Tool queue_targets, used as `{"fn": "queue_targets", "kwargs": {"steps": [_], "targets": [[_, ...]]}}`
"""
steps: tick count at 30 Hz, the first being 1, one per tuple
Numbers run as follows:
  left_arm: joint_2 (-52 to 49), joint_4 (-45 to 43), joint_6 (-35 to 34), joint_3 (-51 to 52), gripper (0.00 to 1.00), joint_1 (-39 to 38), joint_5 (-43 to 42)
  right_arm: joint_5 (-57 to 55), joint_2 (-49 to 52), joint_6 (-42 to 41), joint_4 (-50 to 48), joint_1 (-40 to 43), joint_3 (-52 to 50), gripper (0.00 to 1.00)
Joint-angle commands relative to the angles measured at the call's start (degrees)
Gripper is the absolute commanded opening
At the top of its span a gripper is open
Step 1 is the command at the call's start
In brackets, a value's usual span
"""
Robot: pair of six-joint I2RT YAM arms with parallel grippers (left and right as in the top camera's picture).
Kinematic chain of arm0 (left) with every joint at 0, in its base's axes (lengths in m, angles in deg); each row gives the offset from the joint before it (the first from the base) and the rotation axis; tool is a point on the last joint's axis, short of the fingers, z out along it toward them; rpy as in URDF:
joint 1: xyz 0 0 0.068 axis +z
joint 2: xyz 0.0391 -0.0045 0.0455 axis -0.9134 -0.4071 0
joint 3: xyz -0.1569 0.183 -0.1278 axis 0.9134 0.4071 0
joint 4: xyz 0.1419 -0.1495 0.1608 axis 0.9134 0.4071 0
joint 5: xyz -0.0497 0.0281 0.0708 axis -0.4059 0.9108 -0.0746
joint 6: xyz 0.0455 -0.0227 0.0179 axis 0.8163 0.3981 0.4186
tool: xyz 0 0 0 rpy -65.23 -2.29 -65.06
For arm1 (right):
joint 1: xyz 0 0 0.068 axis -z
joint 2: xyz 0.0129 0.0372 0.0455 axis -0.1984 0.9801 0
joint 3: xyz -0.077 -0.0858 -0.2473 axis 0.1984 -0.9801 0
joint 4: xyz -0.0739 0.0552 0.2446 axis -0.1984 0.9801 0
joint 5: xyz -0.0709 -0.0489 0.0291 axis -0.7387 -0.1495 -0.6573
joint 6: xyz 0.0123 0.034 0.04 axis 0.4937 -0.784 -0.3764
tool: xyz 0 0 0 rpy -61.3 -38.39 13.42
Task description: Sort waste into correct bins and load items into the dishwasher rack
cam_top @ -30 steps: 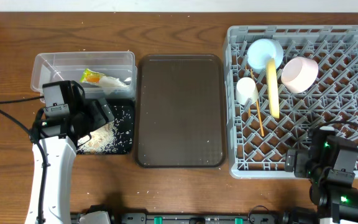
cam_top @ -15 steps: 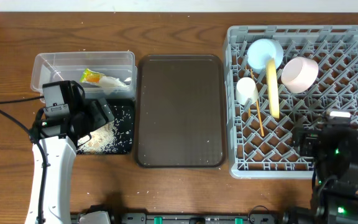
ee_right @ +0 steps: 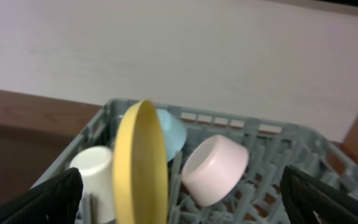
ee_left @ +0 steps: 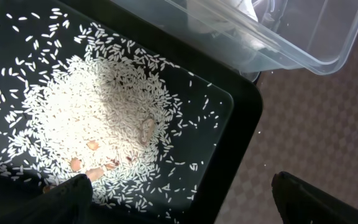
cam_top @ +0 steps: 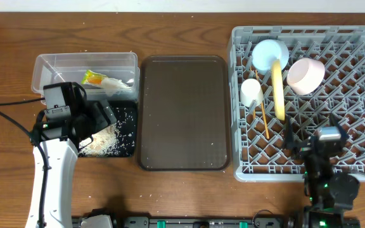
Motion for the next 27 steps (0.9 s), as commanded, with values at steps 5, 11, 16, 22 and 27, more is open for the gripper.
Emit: {"fn": "queue_targets", "kwargs": {"steps": [5,11,16,22,27], "targets": [[-0.11,0.00,-0.11,-1.05,0.95,0.20,0.35,3.45,-5.35,-0.63,-3.26,-0.92,-6.21,0.99],[-0.11,0.00,-0.13,-1.05,0.95,0.20,0.35,2.78,-6.56,-0.59,-2.05,-1.60,-6.23,0.99],[-0.11,0.00,-0.11,-1.05,0.95,0.20,0.35,-0.35,-13.27,-0.59,4.09,-3.93,-6.23,0.99],[-0.11,0.00,-0.13,-1.07,0.95,0.20,0.35,-3.28,-15.04,-0.61,6.88,-5.11,-6.23,0.99],[-0.11,0.00,-0.11,-1.05,0.95,0.20,0.35,-11.45,-15.04,-0.63,6.86,-9.79,-6.23,0.99]]}}
